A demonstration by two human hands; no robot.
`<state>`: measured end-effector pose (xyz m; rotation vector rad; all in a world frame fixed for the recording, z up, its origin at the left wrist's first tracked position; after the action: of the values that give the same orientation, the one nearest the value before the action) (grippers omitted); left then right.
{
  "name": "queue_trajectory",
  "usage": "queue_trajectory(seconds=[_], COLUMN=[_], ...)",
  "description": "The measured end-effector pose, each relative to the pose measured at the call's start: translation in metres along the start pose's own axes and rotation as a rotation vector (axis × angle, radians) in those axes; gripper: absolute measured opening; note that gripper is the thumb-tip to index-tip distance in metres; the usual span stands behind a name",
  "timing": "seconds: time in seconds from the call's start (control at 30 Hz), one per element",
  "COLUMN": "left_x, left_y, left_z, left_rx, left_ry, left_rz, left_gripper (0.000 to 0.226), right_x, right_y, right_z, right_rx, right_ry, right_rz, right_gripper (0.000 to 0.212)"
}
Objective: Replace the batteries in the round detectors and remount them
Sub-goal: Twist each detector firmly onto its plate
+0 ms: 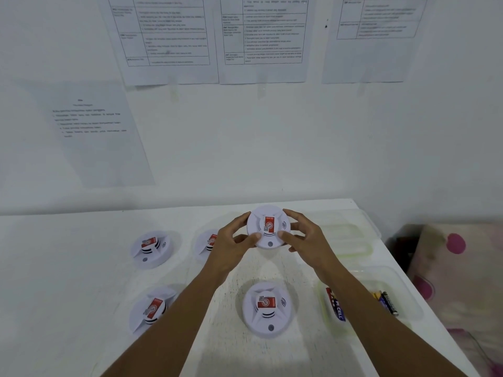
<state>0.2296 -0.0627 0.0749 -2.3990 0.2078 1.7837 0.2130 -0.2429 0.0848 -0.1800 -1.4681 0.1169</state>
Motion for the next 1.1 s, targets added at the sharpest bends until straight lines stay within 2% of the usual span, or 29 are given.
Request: queue_trajectory(seconds=[0.27,1.1], left_x=[-0.0015,0.0045], left_y=[0.0001,-0.0030], left_z=[-0.0008,-0.0016], left_rx=[0.011,0.015], left_ry=[-0.019,-0.035], left_rz=[0.020,0.027], left_gripper=[0.045,0.049], right_x=[0.0042,-0.0007], right_y=[-0.0001,0.0010], right_z=[0.0000,-0.0041], right_rx=[0.005,0.010], right_ry=[-0.010,-0.010], right_rz=[0.010,0.058], right_gripper=[0.040,0.044])
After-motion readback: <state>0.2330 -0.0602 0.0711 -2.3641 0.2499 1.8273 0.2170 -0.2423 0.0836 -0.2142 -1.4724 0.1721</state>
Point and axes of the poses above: each hand's wrist, its own z-axis away from the middle knuckle, its own y-axis out of the palm, x = y × z, the point moved 8 cm from there along -z, towards the middle knuckle, and after that the axes turned 9 degrees about y, right-handed, at the moved point
